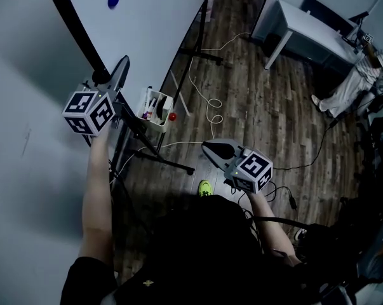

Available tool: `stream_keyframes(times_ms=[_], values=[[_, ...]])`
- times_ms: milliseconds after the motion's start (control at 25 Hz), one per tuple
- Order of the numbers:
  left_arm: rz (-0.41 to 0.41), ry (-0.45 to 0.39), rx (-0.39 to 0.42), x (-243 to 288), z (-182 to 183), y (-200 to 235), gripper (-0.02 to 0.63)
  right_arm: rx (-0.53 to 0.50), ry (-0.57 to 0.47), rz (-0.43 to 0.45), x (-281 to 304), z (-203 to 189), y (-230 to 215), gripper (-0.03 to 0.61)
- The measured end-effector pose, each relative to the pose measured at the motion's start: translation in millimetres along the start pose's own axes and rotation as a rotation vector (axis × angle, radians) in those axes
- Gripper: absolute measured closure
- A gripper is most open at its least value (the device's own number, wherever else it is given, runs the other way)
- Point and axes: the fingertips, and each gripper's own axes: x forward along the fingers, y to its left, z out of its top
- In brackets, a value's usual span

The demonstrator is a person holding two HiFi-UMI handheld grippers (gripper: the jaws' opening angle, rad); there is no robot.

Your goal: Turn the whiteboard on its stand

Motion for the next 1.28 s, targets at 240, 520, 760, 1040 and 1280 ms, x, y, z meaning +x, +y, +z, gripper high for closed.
stream_keyframes(times_ms=[240,520,760,1040,1280], values=[[0.062,0.033,0.043,0.2,-0.9,1.9,0.536,0.009,-0.011,0.005,-6.8,1.3,0.6,0.557],[0.069,0.067,0.012,-3.3,0.8,3.3,0.549,0.012,-0.017,-0.008,-15.3,1.2,-0.3,0.557],[0.076,0.083,-0.012,-6.9,6.8,2.2,0.551,0.018,-0.018,-0.008,-18.7,3.4,4.0,0.557],[0.071,0.081,-0.027,-10.0,9.7,1.0,0.551,0.027,-0.022,-0.014,-19.5,2.9,12.0,0.557],[0.068,0.084,-0.002,-7.3,6.6,1.1,0.549,0.043,-0.018,-0.024,-14.7,-6.3,16.8,0.557]])
